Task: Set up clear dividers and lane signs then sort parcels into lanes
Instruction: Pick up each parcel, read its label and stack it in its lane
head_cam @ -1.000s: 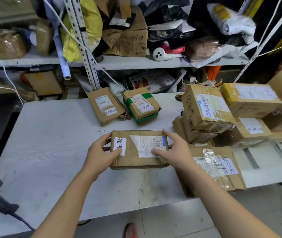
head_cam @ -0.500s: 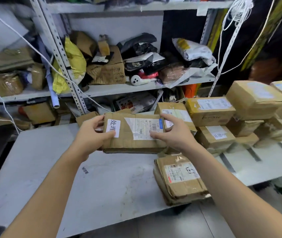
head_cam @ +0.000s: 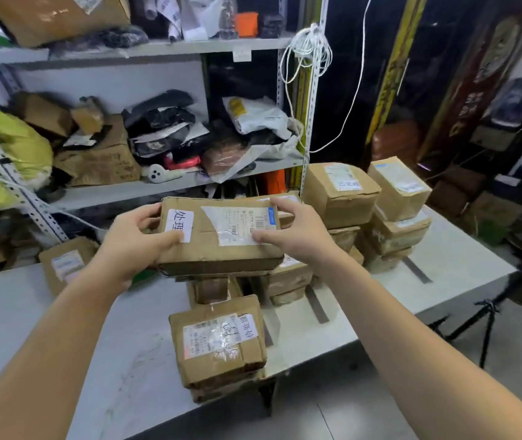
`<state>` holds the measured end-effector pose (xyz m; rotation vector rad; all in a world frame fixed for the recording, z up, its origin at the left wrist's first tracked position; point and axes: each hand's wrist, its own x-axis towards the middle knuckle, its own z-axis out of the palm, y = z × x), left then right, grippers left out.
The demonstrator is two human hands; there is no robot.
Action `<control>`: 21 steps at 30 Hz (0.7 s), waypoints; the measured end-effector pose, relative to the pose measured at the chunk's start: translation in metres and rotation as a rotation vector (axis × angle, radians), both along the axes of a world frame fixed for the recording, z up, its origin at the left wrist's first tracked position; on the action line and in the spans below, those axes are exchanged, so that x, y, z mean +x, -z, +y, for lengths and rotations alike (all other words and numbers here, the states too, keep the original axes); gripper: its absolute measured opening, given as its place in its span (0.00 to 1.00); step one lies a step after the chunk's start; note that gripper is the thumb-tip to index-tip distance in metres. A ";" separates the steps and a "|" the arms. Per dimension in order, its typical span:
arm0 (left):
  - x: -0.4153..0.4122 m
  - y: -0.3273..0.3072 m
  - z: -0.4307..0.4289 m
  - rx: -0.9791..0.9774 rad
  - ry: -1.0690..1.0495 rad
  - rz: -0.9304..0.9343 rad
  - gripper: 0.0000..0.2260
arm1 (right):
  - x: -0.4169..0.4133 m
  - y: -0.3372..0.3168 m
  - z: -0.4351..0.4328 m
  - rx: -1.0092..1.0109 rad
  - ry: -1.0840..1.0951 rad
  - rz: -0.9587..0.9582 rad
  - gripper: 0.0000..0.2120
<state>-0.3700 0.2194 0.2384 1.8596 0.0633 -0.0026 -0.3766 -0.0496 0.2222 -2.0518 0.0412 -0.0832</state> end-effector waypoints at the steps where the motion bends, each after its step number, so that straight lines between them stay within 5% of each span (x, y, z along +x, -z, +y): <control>1: 0.003 -0.003 -0.011 0.000 -0.001 0.008 0.30 | 0.001 -0.002 -0.011 0.007 0.005 0.001 0.40; 21: 0.123 -0.005 -0.114 -0.034 0.108 0.056 0.24 | 0.086 -0.020 -0.113 -0.005 0.192 0.101 0.37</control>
